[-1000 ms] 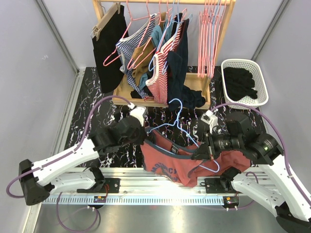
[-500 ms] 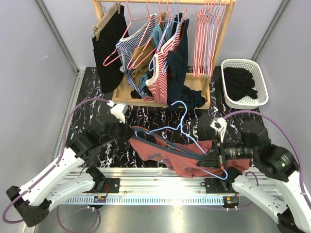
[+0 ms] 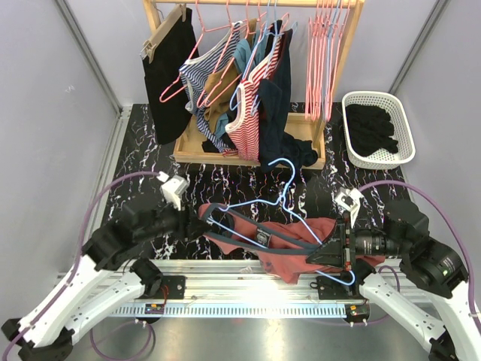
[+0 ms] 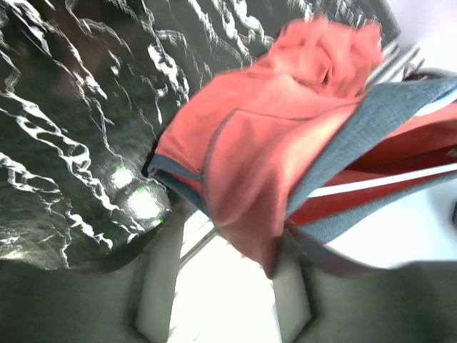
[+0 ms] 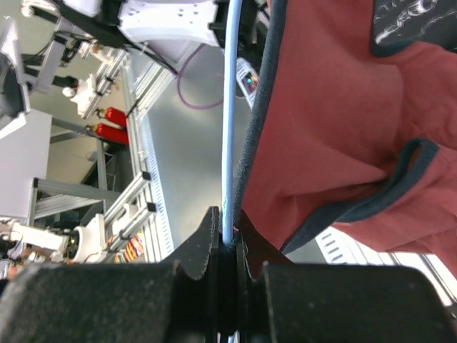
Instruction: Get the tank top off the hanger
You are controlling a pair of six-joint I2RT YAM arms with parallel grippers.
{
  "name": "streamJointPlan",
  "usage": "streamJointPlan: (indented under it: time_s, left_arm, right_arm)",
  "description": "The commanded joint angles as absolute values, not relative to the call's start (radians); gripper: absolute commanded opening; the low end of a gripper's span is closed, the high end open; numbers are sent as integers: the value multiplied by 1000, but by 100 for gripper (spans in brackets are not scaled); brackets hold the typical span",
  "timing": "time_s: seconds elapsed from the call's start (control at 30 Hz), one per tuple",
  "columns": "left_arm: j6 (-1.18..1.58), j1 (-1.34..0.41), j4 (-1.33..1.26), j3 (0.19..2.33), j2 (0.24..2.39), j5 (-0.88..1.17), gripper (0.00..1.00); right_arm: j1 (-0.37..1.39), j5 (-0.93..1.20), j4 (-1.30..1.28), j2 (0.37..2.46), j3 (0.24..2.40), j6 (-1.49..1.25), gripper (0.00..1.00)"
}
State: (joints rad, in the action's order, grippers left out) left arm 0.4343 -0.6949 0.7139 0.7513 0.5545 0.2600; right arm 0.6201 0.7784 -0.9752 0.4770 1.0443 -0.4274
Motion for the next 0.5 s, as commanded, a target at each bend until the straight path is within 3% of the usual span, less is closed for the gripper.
streamJointPlan:
  time_s: [0.0, 0.03, 0.17, 0.47]
  left_arm:
    - [431, -690, 753, 819, 508, 163, 50]
    - [431, -689, 765, 830, 494, 135, 38]
    - [411, -689, 795, 888, 495, -26, 11]
    - [354, -689, 779, 930, 646, -109, 7]
  right_arm:
    - [627, 850, -847, 468, 1054, -472, 0]
    - [626, 851, -860, 474, 1055, -468, 0]
    - [626, 888, -960, 512, 1063, -428, 0]
    - [626, 1048, -1014, 497, 1091, -377, 0]
